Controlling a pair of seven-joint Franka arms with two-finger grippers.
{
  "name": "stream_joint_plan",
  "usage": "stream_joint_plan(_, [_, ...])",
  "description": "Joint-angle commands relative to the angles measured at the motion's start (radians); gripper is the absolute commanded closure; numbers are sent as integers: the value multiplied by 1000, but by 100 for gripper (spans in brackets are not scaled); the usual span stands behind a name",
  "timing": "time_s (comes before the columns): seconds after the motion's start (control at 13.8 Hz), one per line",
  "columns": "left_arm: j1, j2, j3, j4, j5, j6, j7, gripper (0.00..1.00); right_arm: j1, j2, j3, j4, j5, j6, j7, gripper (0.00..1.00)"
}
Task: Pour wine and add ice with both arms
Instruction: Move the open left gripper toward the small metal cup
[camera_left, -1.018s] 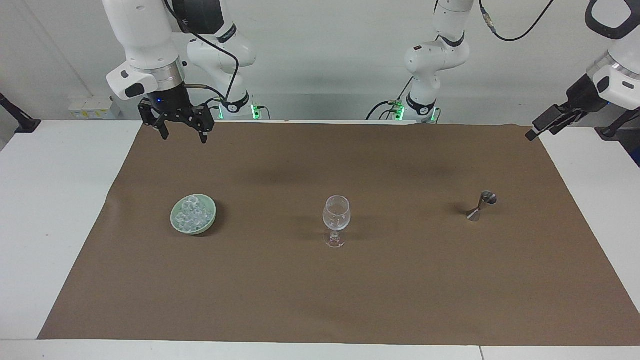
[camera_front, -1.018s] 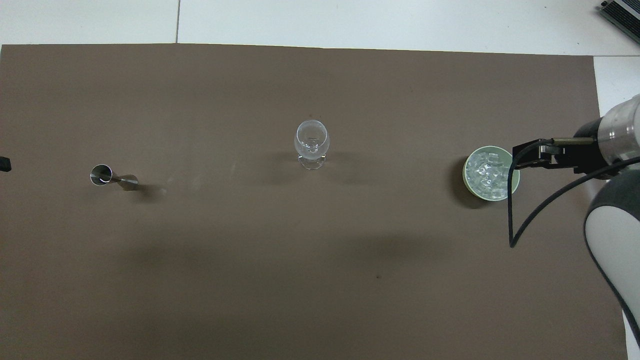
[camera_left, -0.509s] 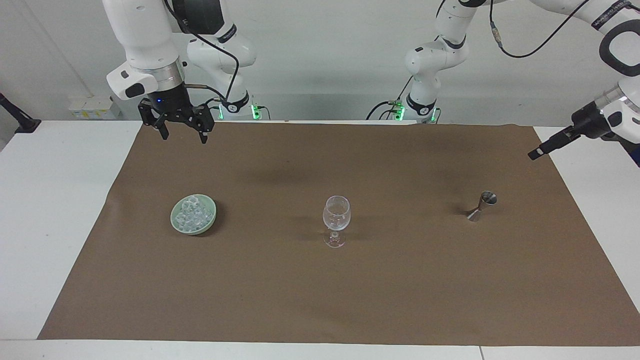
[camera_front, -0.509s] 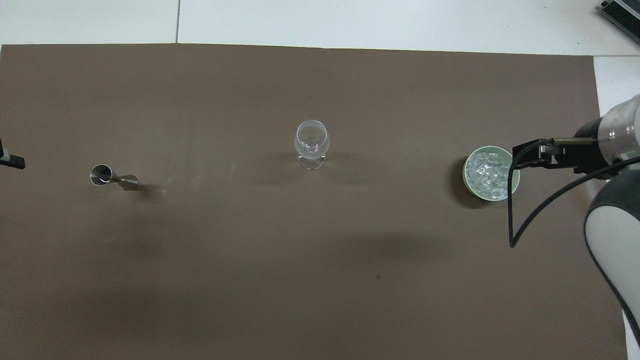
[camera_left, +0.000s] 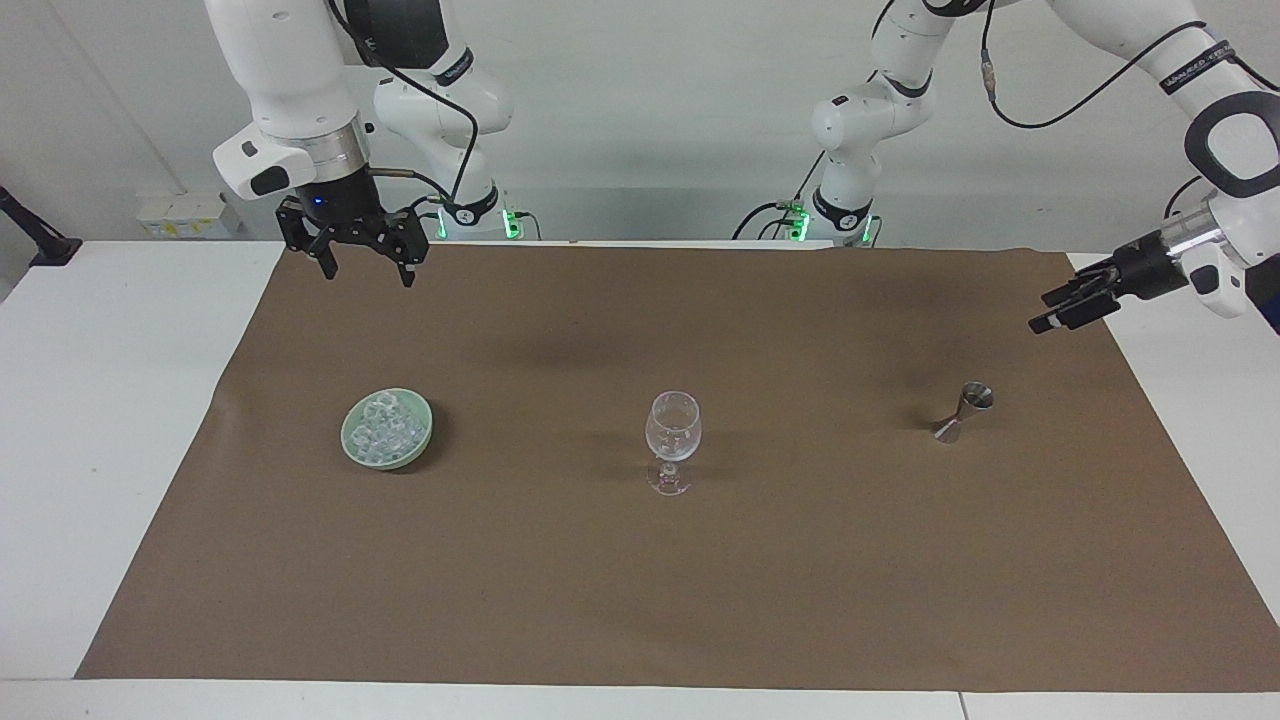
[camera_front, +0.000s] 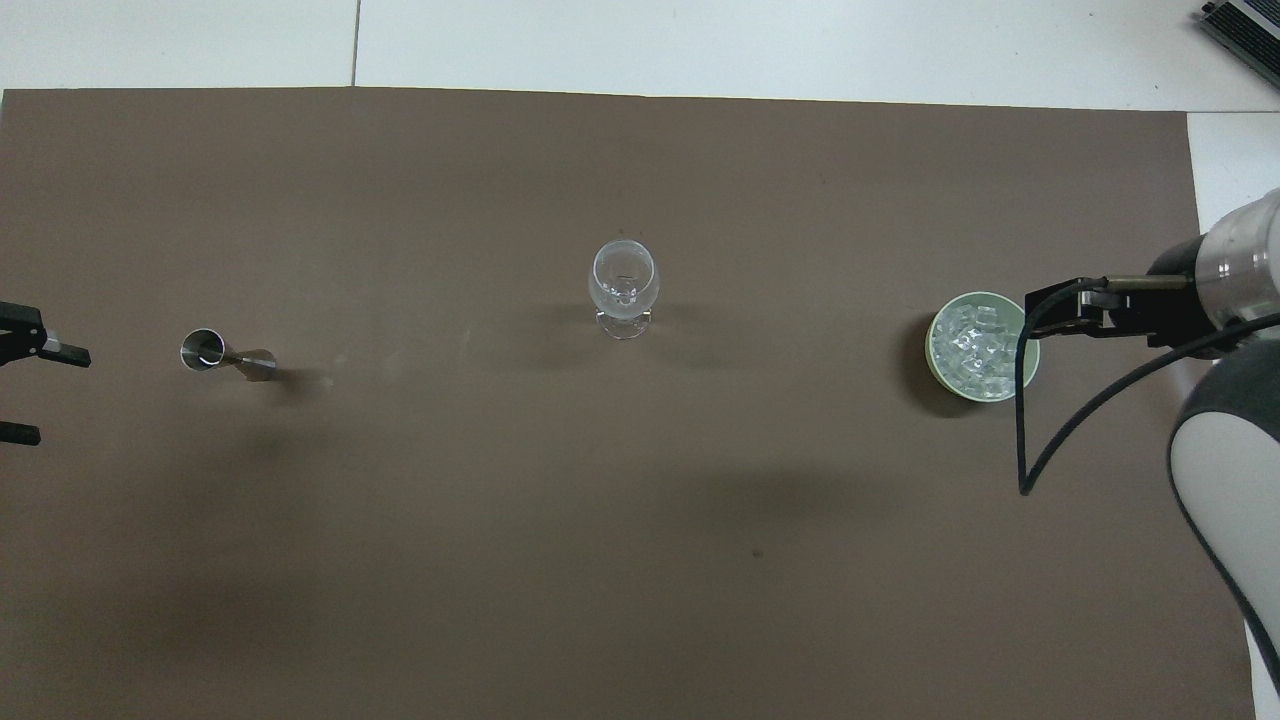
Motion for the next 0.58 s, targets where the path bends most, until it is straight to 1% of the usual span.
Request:
stream_joint_plan(0.0, [10, -39, -8, -44, -64, -6, -149, 0, 0, -25, -4, -27, 13, 6, -19, 0])
stream_joint_plan(0.15, [37, -36, -6, -50, -130, -18, -244, 0, 0, -25, -4, -27, 13, 6, -19, 0])
stream_joint_plan(0.29, [56, -16, -8, -47, -177, -35, -278, 0, 0, -25, -4, -27, 13, 6, -19, 0])
stream_joint_plan(0.51, [105, 58, -8, -18, -268, -78, -303, 0, 0, -23, -4, -27, 13, 6, -19, 0])
